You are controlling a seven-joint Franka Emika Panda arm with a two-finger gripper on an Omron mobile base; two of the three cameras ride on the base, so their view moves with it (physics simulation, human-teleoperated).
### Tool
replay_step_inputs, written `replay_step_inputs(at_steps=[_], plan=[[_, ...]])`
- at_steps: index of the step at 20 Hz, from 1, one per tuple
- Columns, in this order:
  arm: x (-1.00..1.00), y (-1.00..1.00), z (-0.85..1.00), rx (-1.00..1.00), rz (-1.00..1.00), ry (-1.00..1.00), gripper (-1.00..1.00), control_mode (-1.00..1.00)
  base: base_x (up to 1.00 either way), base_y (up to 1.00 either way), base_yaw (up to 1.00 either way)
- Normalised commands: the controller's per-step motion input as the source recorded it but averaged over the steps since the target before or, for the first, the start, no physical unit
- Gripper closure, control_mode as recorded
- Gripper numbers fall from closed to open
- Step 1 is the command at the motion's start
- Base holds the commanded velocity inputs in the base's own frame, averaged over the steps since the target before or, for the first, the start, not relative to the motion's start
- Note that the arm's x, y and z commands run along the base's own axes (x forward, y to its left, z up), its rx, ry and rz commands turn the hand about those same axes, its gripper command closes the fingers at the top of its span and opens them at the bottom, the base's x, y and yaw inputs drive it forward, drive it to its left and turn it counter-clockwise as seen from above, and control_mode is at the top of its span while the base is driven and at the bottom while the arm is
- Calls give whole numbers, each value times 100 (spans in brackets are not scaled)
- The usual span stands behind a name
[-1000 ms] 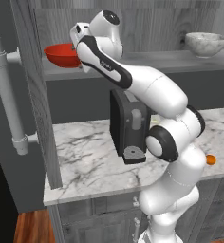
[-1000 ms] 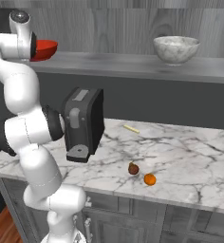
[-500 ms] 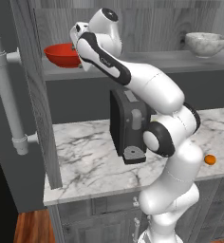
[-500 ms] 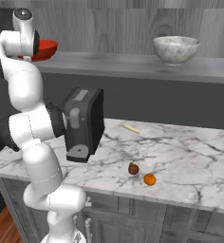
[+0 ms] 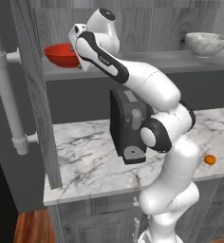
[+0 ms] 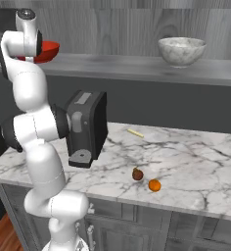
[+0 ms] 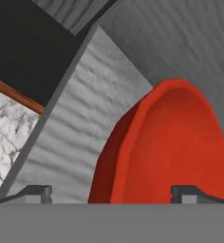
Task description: Pick both bowls and place them on the counter. Then place the tangerine in one bowl and place the pear in the other bowl.
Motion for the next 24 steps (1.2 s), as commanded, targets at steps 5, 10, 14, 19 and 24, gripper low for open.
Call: replay_step_inputs(at_steps=[5, 10, 14, 19, 24], plan=[[5, 13, -25, -2, 0, 2, 100, -100, 0, 0, 0], [-6, 2, -9, 1, 2, -2, 100, -100, 0, 0, 0], [-40, -3, -10, 4, -1, -21, 100, -100, 0, 0, 0], [-62, -30, -5, 8, -1, -24, 100, -100, 0, 0, 0], [-69, -52, -4, 9, -2, -18, 100, -100, 0, 0, 0]])
